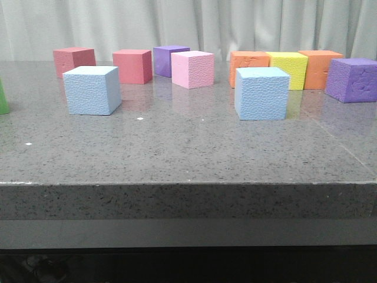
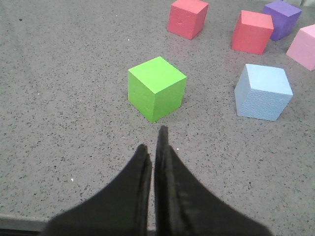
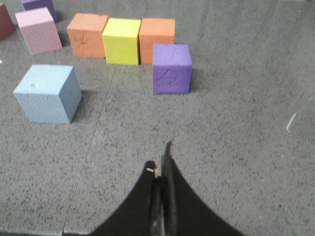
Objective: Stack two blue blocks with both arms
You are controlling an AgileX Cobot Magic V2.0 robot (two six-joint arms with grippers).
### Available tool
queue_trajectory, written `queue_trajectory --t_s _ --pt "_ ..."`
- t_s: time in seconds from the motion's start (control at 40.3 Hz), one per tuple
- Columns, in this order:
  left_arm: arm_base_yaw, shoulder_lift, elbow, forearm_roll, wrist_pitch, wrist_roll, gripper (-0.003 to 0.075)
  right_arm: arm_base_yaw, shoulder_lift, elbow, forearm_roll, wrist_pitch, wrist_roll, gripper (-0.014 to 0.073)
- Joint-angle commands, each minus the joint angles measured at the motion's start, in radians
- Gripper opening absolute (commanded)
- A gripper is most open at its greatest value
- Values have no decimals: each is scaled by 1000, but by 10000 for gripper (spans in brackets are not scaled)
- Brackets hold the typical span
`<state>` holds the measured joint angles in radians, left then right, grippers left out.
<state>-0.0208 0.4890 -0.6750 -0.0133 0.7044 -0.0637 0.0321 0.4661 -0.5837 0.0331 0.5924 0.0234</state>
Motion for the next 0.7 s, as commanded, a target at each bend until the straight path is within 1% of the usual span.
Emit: queue_trajectory --t_s 0.0,0.025,0.075,0.099,0.124,0.174,0.224,0.298,0.497,0.671 --pt "1 9 -24 -4 -81 -1 175 -3 13 -33 0 -48 -7 90" --pt "1 9 -24 -4 -81 -1 235 -3 13 -33 0 -48 -7 132" --pt "1 9 -24 -4 -81 9 340 -3 13 -33 0 -48 -7 258" --pt "1 9 -24 -4 -81 9 383 -3 13 -33 0 -48 -7 306" --pt "1 9 -24 -4 -81 9 445 -3 13 -33 0 -48 -7 367" --pt "1 9 -24 -4 -81 9 503 -3 13 -33 0 -47 -7 467" --pt "1 9 -24 -4 -81 9 521 -3 13 -33 0 -44 -7 522" --pt "1 9 -24 -4 -79 9 512 -3 13 -33 0 -38 -7 550" --pt "1 9 -24 -6 -77 9 494 -3 34 -87 4 11 -7 548" --pt "1 9 -24 -6 -77 9 494 -3 165 -192 4 67 -7 548"
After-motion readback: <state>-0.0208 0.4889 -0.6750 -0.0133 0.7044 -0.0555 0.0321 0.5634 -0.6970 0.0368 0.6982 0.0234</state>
